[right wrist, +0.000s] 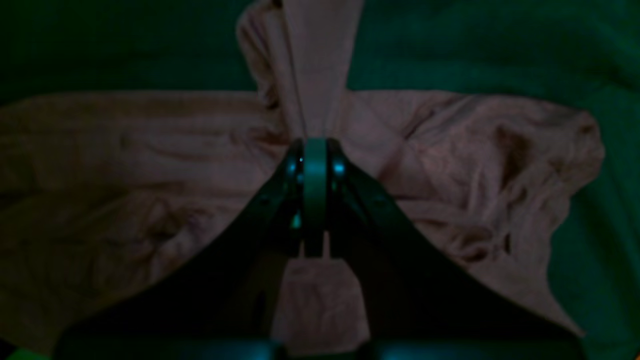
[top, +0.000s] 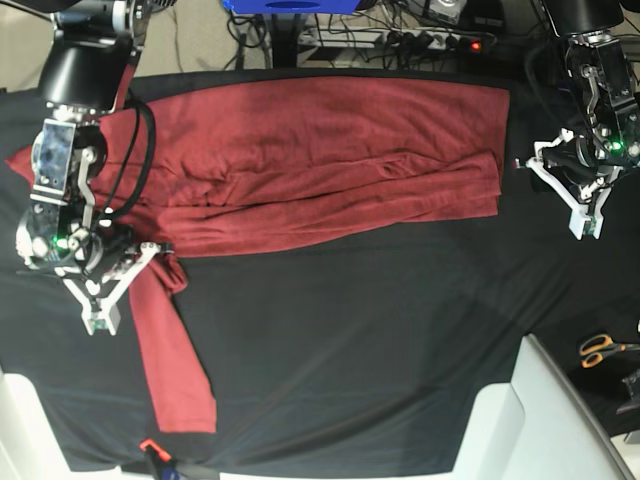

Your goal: Fold the T-shirt properly

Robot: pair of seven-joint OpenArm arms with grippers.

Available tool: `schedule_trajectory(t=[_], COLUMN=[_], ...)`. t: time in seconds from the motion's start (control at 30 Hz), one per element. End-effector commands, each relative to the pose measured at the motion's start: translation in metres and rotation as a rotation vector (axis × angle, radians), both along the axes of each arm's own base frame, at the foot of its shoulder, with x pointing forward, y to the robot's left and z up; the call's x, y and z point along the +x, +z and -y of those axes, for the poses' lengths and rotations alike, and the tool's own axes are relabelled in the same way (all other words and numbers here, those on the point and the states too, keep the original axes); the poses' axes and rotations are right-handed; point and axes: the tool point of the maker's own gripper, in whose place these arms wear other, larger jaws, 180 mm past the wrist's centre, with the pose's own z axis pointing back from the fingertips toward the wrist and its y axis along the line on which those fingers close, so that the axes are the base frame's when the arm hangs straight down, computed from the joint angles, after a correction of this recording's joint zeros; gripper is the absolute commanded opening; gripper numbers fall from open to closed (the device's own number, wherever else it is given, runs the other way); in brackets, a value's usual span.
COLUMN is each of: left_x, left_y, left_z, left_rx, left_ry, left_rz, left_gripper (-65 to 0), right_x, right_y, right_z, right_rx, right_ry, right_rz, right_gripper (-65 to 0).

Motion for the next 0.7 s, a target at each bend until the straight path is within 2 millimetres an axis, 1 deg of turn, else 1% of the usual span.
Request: schedule_trajectory(t=[0.0,0.13,0.23,0.37,0.47,0.53,0.67], left_x=[0.009,0.009,0.009,0.009,0.009,0.009,0.009], left_y=[0.012,0.012,0.012,0.012,0.012,0.012,0.012], left_z=[-0.007,-0.007,-0.007,-0.007,-0.007,-0.007,-0.007], left_rx=[0.02,0.02,0.02,0.02,0.02,0.02,0.021], left_ry=[-0.001,-0.001,-0.001,-0.001,-0.001,-0.001,-0.002], left_rz=[0.038,0.038,0.038,0.038,0.038,0.038,0.04], left_gripper=[-42.1,-42.1,-42.1,-42.1,-42.1,-42.1,-42.1], right_x=[0.01,-0.006,-0.017,-0.032,-0.042,-0.047,-0.056], right_y=[0.017,0.025,0.025,0.017,0.011,0.01,0.005], right_z=[0.001,-0.01,-0.019,-0.032,-0.052,-0.062,-0.073], right_rx=[-0.008,0.001,0.016,0.045,0.048,0.055,0.065], right_ry=[0.001,0.0,-0.001,0.004,0.066,0.088,0.116], right_rz=[0.059,0.07,0.055,0.03,0.012,0.008,-0.011], right_gripper=[-65.0,-65.0,-65.0,-65.0,-65.0,-65.0,-65.0])
